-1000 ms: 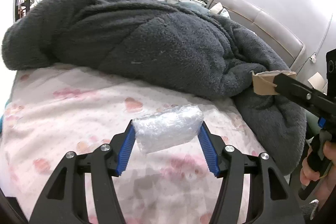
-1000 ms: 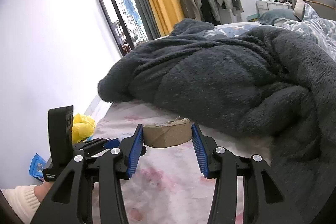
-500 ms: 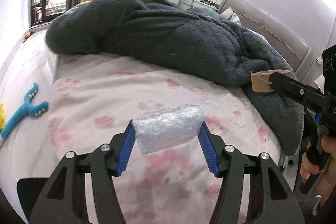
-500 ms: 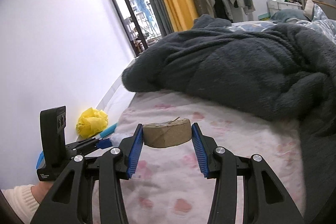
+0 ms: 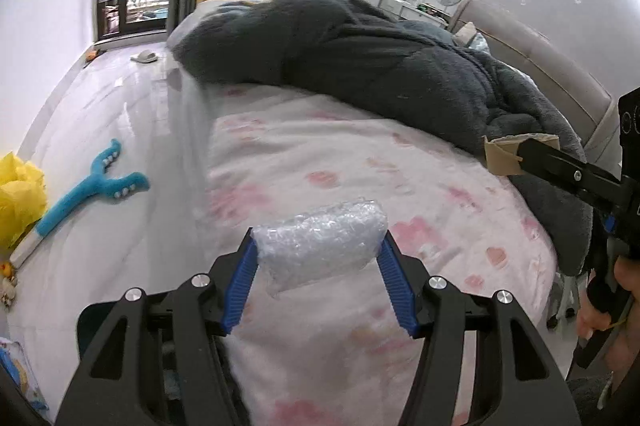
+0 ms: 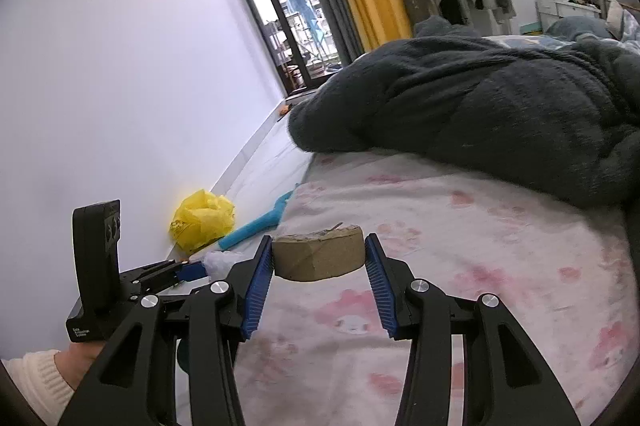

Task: Collect trash
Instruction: 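Carry both items over the teal bin and open the left gripper to drop the bubble wrap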

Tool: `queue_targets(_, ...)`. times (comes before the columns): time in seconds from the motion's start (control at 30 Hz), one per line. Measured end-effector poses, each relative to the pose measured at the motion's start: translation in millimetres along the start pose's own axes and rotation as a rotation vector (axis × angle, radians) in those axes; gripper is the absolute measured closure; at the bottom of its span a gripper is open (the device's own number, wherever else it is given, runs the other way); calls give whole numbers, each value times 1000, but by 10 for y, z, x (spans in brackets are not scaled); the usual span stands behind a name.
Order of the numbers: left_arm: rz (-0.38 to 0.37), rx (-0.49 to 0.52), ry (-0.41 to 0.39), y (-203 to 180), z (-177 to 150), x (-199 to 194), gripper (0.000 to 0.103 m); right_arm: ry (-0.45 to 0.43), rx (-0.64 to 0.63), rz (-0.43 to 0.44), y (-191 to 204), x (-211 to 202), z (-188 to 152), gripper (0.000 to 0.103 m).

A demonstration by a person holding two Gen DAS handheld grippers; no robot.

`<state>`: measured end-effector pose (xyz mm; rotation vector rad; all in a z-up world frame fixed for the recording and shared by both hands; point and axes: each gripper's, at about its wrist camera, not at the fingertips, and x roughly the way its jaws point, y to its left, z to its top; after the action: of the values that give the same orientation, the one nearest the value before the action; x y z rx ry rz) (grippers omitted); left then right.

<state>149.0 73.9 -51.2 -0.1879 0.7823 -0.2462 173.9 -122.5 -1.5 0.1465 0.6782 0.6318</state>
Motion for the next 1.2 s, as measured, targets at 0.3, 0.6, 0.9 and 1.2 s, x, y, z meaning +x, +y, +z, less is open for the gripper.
queue_targets(0.3,77,-45,18,514,-224,-289,41,22,-36,51,508,230,-104,56)
queue_targets(0.6,142,-89,72,1007,-471,-415,41,51,-80,108,1020,488,-167,56)
queue_targets(0.9,180,-156,172,1494,-714,-394,41,86,-116,158,1420,786,-186,56)
queue_targets(1.2,212,-188,290,1796,-1021,-318,41,153,-174,200,1754,1085,-261,56)
